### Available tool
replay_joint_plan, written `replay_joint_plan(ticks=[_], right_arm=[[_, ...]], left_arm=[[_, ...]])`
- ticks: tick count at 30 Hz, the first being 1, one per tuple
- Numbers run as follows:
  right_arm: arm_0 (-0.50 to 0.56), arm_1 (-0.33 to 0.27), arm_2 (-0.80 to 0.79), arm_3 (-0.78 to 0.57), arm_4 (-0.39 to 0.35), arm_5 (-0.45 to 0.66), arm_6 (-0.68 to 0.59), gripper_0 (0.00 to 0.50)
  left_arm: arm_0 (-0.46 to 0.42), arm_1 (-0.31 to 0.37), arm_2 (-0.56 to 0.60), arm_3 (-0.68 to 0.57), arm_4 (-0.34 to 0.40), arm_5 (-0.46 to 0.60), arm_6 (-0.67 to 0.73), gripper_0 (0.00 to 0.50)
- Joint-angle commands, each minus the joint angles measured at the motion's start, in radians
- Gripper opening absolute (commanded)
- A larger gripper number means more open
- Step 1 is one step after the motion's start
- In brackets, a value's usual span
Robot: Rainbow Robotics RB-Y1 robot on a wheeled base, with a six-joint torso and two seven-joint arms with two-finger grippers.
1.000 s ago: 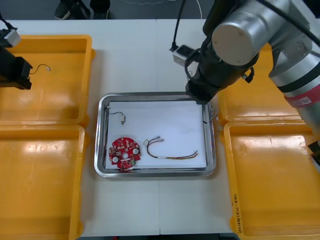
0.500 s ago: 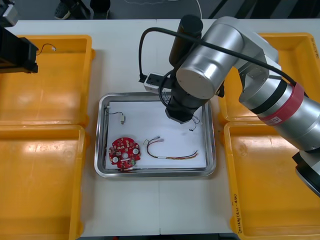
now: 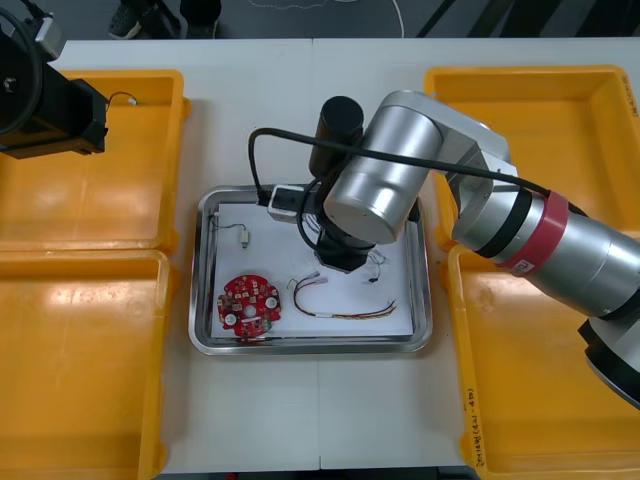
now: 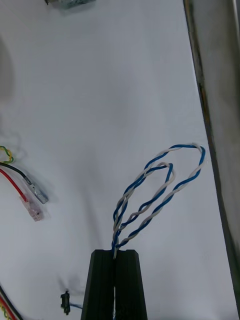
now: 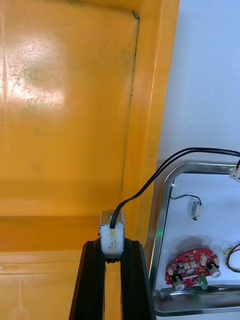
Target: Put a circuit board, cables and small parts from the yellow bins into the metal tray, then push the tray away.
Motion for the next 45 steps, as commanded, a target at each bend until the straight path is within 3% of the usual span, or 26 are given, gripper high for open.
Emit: replay_joint_plan(ticks=[1,19,21,22,24,27,33,39,45], right_arm=[[-0.045,0.035,0.045,0.041,0.01,-0.029,0.029,0.0],[-0.049,0.042,0.118,0.09,0.018,-0.104,0.041,0.006],[-0.051,0.042,0.118,0.09,0.021,-0.104,0.041,0.155],[-0.052,0.042,0.118,0.09,0.023,-0.104,0.041,0.19],[-0.052,0.042,0.118,0.09,0.024,-0.104,0.036,0.325],[-0.054,0.039,0.118,0.09,0.026,-0.104,0.033,0.431],[-0.069,0.029,0.117,0.088,0.024,-0.1,0.032,0.5],[-0.087,0.017,0.061,0.087,-0.022,-0.067,0.036,0.5],[-0.092,0.003,-0.04,0.07,-0.083,0.032,0.032,0.5]], left_arm=[[-0.004,0.04,0.003,-0.033,0.007,0.008,-0.033,0.0],[0.001,0.038,0.001,-0.035,-0.018,0.008,-0.037,0.0],[0.002,0.038,0.007,-0.033,-0.015,0.008,-0.04,0.0],[0.001,0.038,0.009,-0.033,-0.013,0.008,-0.042,0.0],[0.001,0.038,0.009,-0.033,-0.013,0.008,-0.047,0.0],[0.002,0.04,0.007,-0.033,-0.013,0.008,-0.051,0.0],[0.001,0.04,0.009,-0.033,-0.007,0.008,-0.06,0.0],[0.002,0.038,0.009,-0.033,-0.005,0.008,-0.062,0.0],[0.002,0.038,0.009,-0.033,0.004,0.008,-0.068,0.0]])
